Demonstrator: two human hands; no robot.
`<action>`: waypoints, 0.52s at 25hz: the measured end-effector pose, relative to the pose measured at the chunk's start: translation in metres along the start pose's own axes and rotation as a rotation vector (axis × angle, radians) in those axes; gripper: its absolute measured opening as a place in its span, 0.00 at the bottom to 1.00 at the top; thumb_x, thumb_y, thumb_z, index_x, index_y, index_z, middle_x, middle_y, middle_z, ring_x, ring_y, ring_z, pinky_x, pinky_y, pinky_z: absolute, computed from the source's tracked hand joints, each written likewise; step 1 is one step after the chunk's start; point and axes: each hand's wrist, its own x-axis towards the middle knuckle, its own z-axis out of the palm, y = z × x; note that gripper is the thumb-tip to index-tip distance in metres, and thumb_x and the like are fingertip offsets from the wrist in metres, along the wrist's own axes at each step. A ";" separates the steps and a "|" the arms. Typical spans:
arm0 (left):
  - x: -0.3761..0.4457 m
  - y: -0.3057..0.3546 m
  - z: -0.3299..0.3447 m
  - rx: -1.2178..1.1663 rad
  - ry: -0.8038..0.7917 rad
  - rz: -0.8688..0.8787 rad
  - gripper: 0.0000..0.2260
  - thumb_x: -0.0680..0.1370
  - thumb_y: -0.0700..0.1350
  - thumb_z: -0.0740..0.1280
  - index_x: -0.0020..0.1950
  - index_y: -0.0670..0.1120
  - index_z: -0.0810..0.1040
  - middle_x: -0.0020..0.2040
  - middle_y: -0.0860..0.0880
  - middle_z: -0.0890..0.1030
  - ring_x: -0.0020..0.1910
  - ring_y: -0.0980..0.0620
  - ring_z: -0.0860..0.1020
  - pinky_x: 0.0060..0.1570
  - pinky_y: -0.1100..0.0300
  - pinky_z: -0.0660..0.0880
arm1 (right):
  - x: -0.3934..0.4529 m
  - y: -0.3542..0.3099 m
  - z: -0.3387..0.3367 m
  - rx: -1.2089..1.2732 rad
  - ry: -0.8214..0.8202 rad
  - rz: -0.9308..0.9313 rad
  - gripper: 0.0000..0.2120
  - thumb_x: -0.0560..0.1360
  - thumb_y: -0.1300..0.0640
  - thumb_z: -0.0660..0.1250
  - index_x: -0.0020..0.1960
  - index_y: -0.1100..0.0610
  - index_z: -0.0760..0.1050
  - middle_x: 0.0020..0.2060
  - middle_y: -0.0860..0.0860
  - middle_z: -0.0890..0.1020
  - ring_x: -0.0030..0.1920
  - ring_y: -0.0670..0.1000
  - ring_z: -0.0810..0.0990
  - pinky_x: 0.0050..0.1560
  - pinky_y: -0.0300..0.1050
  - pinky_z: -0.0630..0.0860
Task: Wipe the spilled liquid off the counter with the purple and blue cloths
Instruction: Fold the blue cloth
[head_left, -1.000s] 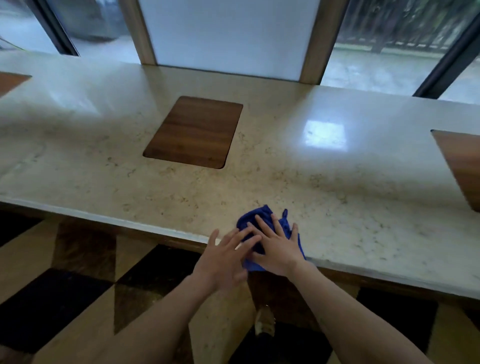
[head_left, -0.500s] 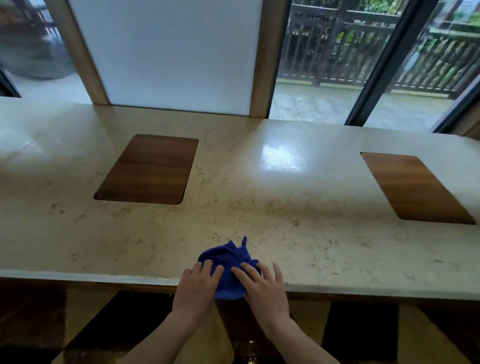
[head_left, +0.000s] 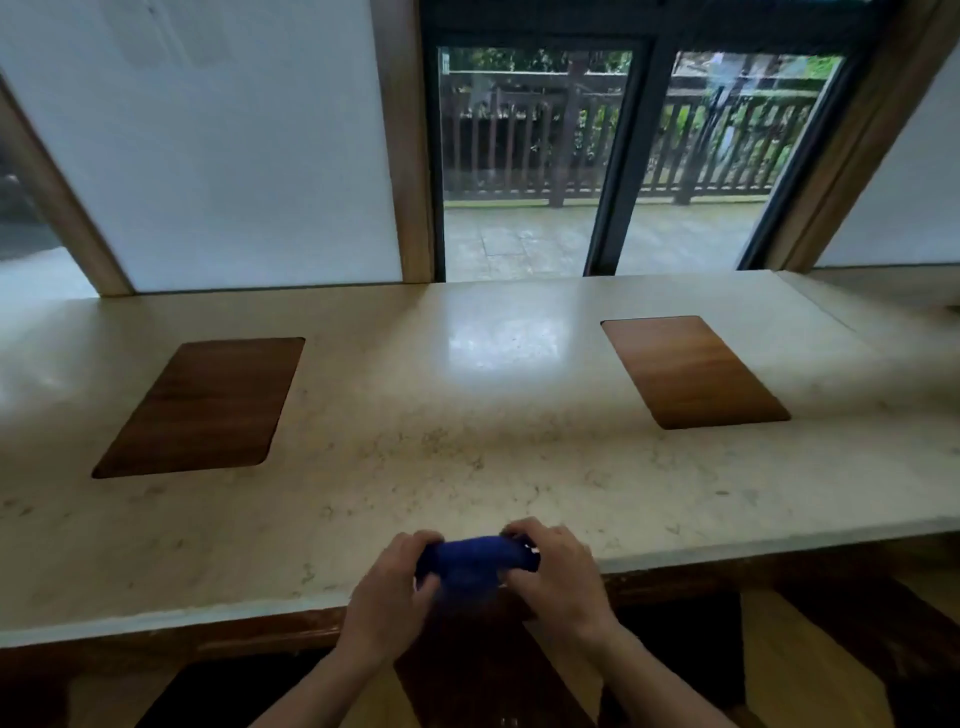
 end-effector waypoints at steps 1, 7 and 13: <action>0.008 0.030 0.005 -0.055 0.012 0.048 0.17 0.78 0.39 0.67 0.63 0.55 0.72 0.53 0.58 0.75 0.50 0.62 0.75 0.51 0.69 0.70 | -0.009 0.011 -0.033 0.096 0.021 0.017 0.16 0.73 0.55 0.72 0.57 0.42 0.74 0.48 0.41 0.80 0.49 0.42 0.78 0.55 0.40 0.75; 0.055 0.219 0.063 -0.364 0.000 0.250 0.19 0.78 0.36 0.66 0.64 0.55 0.73 0.53 0.59 0.77 0.50 0.63 0.77 0.44 0.67 0.77 | -0.078 0.090 -0.203 0.369 0.352 0.053 0.19 0.74 0.61 0.74 0.57 0.43 0.73 0.52 0.40 0.80 0.52 0.36 0.79 0.50 0.28 0.75; 0.070 0.386 0.157 -0.517 -0.161 0.468 0.20 0.79 0.37 0.67 0.60 0.63 0.71 0.53 0.58 0.79 0.50 0.63 0.78 0.41 0.68 0.76 | -0.166 0.186 -0.319 0.511 0.715 0.206 0.18 0.74 0.57 0.74 0.57 0.38 0.75 0.53 0.40 0.80 0.53 0.44 0.81 0.52 0.44 0.82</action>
